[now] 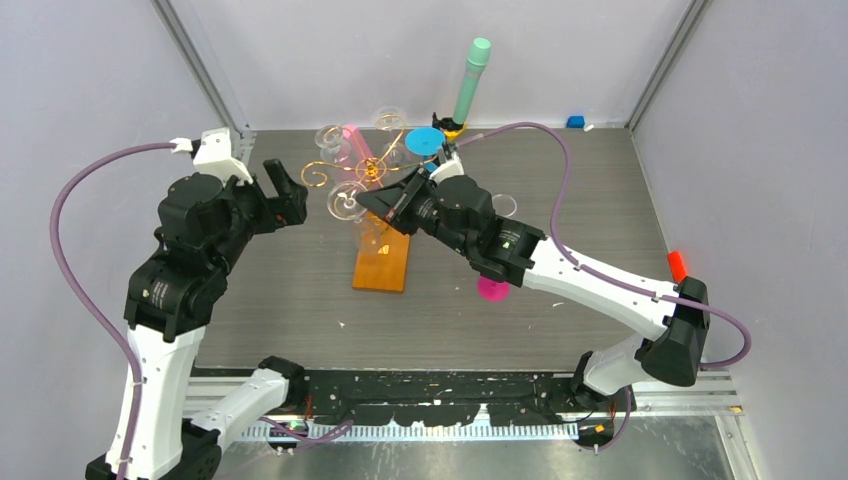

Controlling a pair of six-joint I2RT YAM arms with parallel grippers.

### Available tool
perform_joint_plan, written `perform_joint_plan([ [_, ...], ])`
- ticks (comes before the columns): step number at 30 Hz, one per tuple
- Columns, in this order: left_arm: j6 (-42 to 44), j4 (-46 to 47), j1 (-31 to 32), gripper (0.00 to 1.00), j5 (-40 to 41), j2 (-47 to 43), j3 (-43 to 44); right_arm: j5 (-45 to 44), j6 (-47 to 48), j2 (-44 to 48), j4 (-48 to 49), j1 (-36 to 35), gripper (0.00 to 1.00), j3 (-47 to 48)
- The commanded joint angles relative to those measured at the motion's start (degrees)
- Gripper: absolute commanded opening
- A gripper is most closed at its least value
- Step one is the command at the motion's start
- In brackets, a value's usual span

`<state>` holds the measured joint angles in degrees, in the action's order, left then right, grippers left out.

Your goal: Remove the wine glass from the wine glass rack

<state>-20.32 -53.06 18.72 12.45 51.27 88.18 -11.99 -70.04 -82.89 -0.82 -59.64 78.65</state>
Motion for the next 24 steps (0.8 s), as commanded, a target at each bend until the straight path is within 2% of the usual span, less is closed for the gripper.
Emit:
perform_joint_plan([
  [1, 1.0, 1.3, -0.2, 0.90, 1.3, -0.6, 0.2, 2.0, -1.4, 2.0, 4.8, -0.6, 0.00, 2.9],
  [11, 0.3, 2.3, -0.2, 0.90, 1.8, -1.2, -0.4, 5.5, 0.5, 1.0, 4.6, -1.3, 0.00, 5.3],
  [24, 0.1, 3.1, -0.2, 0.91, 0.4, -2.4, -1.7, -4.1, 4.1, -3.7, 3.1, -1.2, 0.00, 9.8],
])
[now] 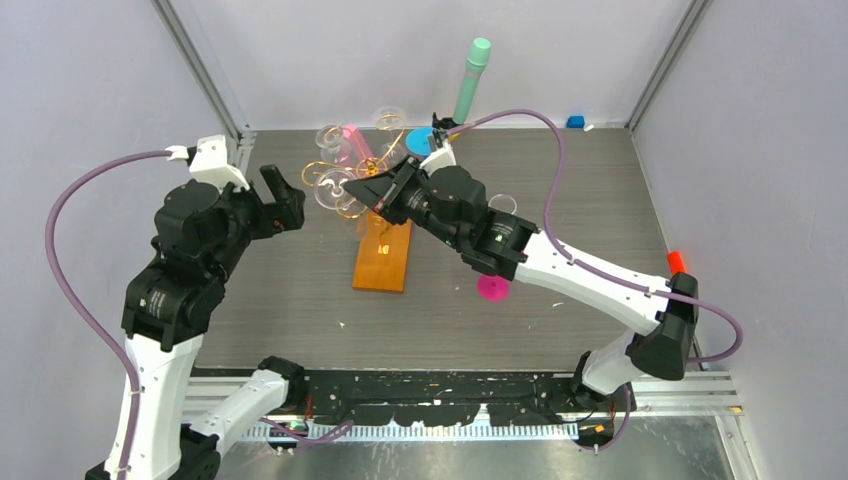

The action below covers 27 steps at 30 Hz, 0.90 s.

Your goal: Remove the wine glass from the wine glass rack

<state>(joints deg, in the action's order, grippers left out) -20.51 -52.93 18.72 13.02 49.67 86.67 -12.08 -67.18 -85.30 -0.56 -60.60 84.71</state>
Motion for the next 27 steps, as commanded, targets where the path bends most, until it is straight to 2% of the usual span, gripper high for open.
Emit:
perform_joint_plan([
  [1, 0.3, 3.0, -0.2, 0.91, -0.3, -0.9, -0.3, -4.8, 1.2, -1.6, 2.3, -0.2, 0.00, 3.9],
  [7, 0.5, 3.5, -0.2, 0.91, -2.6, -1.2, -1.1, -9.6, 0.4, -1.3, 1.3, -0.2, 0.00, 3.3],
  [18, 0.6, 4.3, -0.2, 0.93, -10.3, 0.5, -1.8, -14.9, -0.5, 5.8, 1.7, -0.2, 0.00, -3.2],
  [23, 1.4, 6.4, -0.2, 0.96, -17.6, 0.6, -2.9, -13.7, -3.0, 9.3, 1.6, 0.1, 0.00, -6.4],
  [27, 5.7, 10.8, -0.2, 0.99, -26.9, -0.7, -5.7, -12.1, -5.1, 11.9, 0.0, 0.2, 0.00, -7.7],
])
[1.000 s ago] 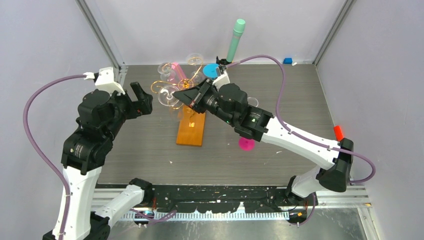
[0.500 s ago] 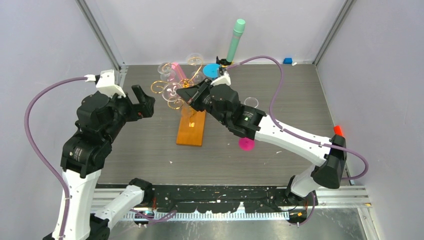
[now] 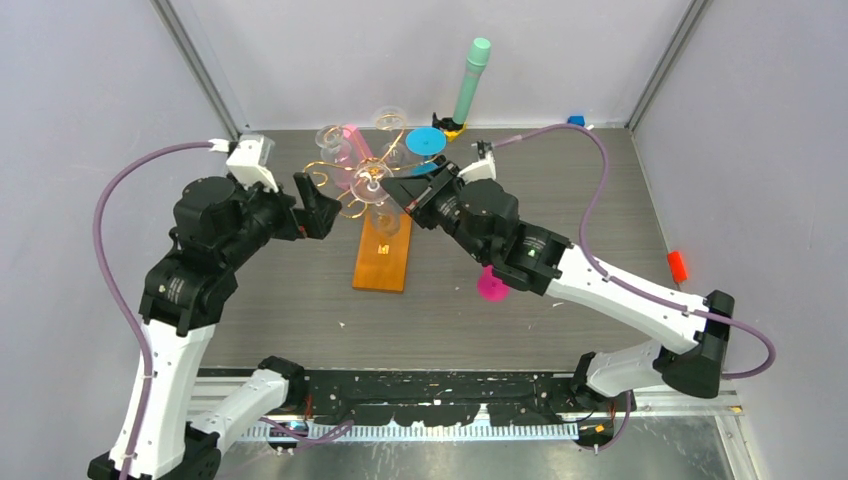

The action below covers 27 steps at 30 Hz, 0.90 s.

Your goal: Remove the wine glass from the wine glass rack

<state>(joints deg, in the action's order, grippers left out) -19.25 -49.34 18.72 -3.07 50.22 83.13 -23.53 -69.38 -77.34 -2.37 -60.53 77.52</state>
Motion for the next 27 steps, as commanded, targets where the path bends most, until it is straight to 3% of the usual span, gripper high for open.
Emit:
perform_joint_plan([
  [1, 5.5, 8.4, -0.2, 1.00, -13.1, -1.7, -2.9, -0.2, -3.3, 4.2, 0.2, 0.2, 0.00, -0.5],
  [10, 11.4, 21.1, -0.2, 1.00, -29.3, -5.8, -11.0, 5.2, -7.6, 9.5, -3.8, 0.2, 0.00, -3.1],
  [18, 11.1, 39.6, -0.2, 0.97, -41.2, -7.7, -21.0, 11.1, -13.8, 12.3, -7.1, 0.5, 0.00, -3.0],
  [27, -0.1, 56.8, -0.2, 0.70, -46.4, -3.0, -24.6, 15.9, -17.5, 13.3, -5.2, 0.5, 0.00, -4.5],
])
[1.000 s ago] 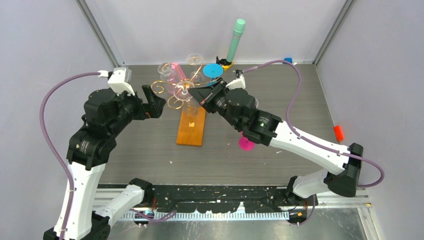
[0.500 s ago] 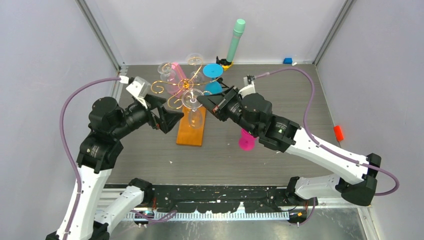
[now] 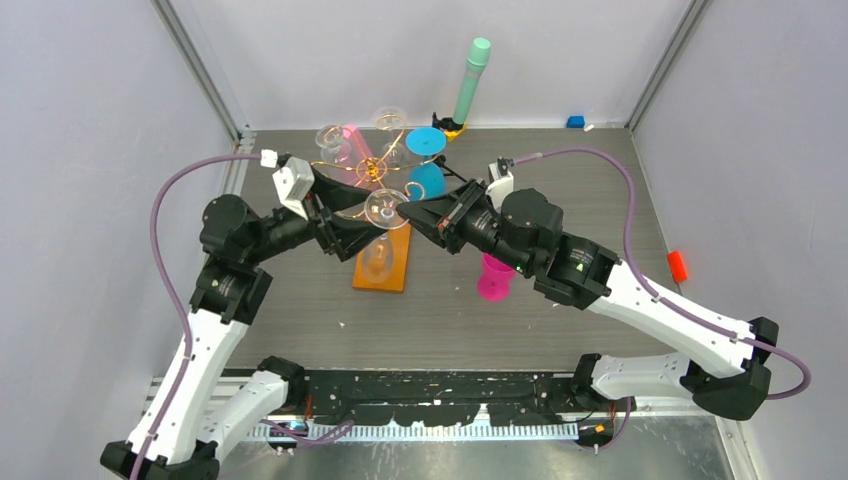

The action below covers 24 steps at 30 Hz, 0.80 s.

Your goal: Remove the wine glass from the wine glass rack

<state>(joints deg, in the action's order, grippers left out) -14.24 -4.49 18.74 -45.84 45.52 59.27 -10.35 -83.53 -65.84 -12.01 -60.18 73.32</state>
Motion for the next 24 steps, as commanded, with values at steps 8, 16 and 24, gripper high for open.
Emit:
perform_joint_plan([
  [8, -9.4, 15.5, -0.2, 0.62, -6.8, 2.9, -2.5, 2.7, -3.9, 2.3, 6.0, 0.2, 0.00, -0.7],
  [16, -14.6, 16.2, -0.2, 0.47, -11.5, 5.5, -2.1, 2.6, -4.5, 2.0, 7.5, 0.2, 0.00, -0.8],
  [24, -16.6, 16.3, -0.2, 0.48, -12.9, 5.7, -3.2, 0.9, -4.7, 2.5, 9.4, 0.2, 0.00, -1.8],
])
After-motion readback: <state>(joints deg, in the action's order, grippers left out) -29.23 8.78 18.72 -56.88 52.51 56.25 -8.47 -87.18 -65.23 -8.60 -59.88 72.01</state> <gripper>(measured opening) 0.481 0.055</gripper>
